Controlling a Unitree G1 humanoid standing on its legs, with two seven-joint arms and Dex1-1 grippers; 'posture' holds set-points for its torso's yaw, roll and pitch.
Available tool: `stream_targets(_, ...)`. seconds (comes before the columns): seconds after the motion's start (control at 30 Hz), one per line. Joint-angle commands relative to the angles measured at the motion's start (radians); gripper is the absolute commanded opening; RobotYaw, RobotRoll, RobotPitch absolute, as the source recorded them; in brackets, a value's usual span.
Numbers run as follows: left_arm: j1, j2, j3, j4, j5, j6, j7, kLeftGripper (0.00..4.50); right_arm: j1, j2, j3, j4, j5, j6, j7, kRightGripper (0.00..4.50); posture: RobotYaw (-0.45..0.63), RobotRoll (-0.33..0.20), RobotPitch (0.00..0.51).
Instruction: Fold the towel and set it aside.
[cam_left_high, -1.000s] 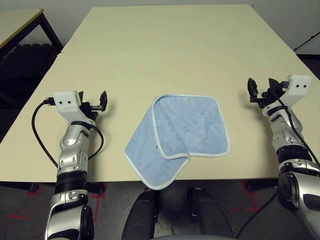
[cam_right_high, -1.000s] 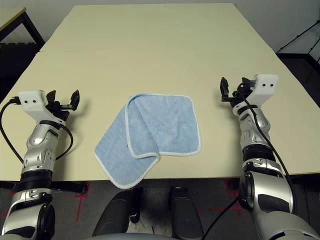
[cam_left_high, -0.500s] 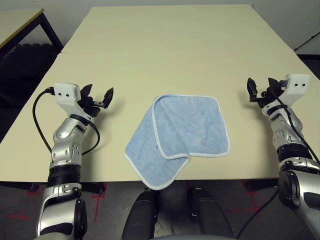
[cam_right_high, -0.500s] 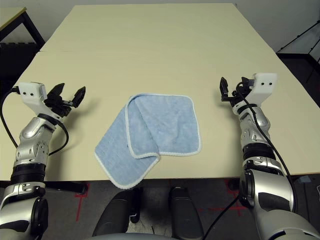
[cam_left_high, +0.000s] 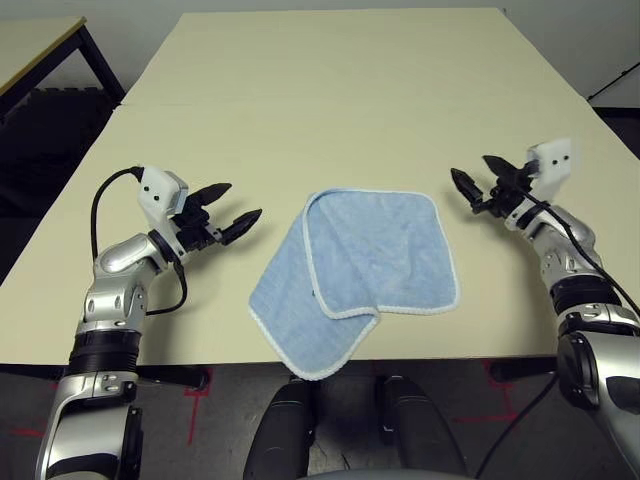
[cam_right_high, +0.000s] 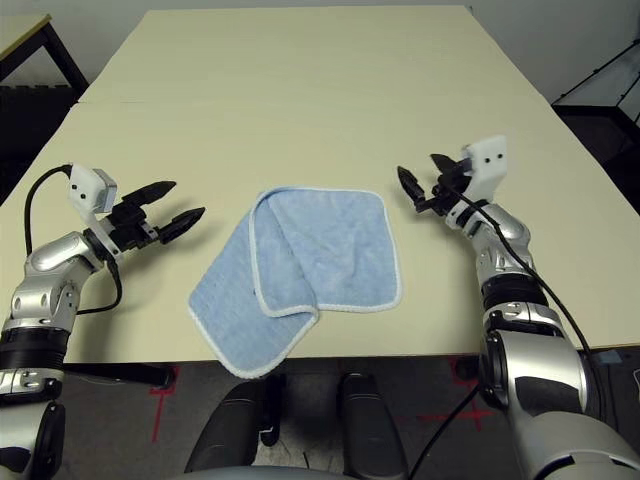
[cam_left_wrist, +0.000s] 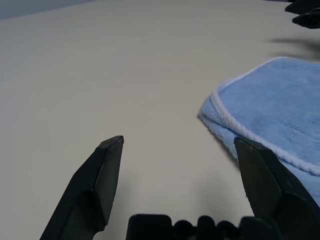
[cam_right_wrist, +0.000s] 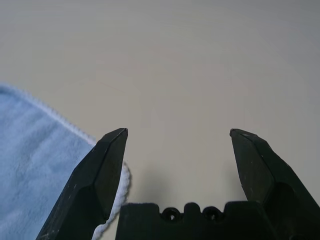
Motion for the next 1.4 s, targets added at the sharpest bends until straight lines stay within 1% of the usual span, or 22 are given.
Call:
stream_targets(0.03,0.002,-0.013,-0.011,-0.031,-0.015,0.021,-0.015,4.50,-0.039,-0.018,0.038,0.039,-0.029,0.095,0.072,4.46,0.04,0.000,0.155)
stream_targets(0.13,0.008,-0.019,-0.013,-0.049,-0.014,0.027,-0.010,4.50,-0.091,-0.030,0.079,0.075,-0.078,0.123,0.082,4.46,0.05,0.000,0.155)
stream_targets(0.23,0.014,-0.029,-0.011,-0.071,-0.016,0.035,-0.002,4.50,-0.141,-0.034,0.123,0.121,-0.135,0.105,0.078,4.46,0.06,0.000,0.154)
stream_targets(0.4,0.026,-0.037,-0.005,-0.098,-0.016,0.046,0.008,4.50,-0.176,-0.025,0.155,0.165,-0.177,0.113,0.102,4.46,0.07,0.000,0.152)
stream_targets(0.67,0.040,-0.037,-0.003,-0.112,-0.019,0.058,0.014,4.50,-0.185,-0.040,0.191,0.190,-0.229,0.120,0.135,4.46,0.07,0.000,0.153)
stream_targets(1.1,0.023,-0.044,-0.016,-0.095,-0.006,0.048,0.018,4.50,-0.178,-0.023,0.201,0.183,-0.253,0.122,0.135,4.46,0.06,0.000,0.148)
stream_targets(1.17,0.025,-0.044,-0.016,-0.096,-0.004,0.046,0.021,4.50,-0.178,-0.019,0.212,0.181,-0.266,0.115,0.138,4.09,0.07,0.000,0.148)
stream_targets(1.2,0.026,-0.044,-0.016,-0.097,-0.004,0.046,0.022,4.50,-0.178,-0.018,0.219,0.179,-0.274,0.110,0.140,3.82,0.07,0.000,0.148)
stream_targets(1.27,0.028,-0.045,-0.016,-0.099,-0.004,0.046,0.023,4.50,-0.179,-0.015,0.225,0.179,-0.282,0.108,0.141,3.19,0.07,0.000,0.150)
stream_targets(1.4,0.032,-0.045,-0.016,-0.102,-0.005,0.047,0.023,4.50,-0.185,-0.009,0.243,0.180,-0.296,0.106,0.144,1.73,0.07,0.000,0.150)
